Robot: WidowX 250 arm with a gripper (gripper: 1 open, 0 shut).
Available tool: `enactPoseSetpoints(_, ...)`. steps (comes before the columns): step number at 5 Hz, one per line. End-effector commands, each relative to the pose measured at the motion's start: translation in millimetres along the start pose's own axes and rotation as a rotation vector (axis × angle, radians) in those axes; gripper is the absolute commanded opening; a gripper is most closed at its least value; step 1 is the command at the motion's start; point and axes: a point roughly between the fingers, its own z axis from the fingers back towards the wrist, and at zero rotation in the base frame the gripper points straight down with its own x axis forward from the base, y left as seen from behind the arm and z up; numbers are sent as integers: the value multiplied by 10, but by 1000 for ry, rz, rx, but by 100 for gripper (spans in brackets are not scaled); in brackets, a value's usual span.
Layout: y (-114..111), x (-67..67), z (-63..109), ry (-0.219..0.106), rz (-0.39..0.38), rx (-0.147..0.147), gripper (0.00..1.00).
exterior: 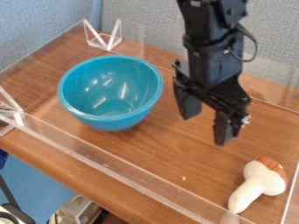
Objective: Remove the mushroom from inside the blue bowl and put it on the table
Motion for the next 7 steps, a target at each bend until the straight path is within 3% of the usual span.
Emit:
enactPoseSetpoints(1,-120,76,63,-28,-50,8,100)
enactPoseSetpoints(2,-136,13,112,-22,-38,2,100)
enactPoseSetpoints(3,-82,-58,192,-38,-21,6,0)
enactPoseSetpoints(4,-77,-142,175,-37,-37,8,100)
enactPoseSetpoints(5,-104,-174,187,-54,-40,8,100)
enactPoseSetpoints(7,26,-109,109,-61,-44,18,100)
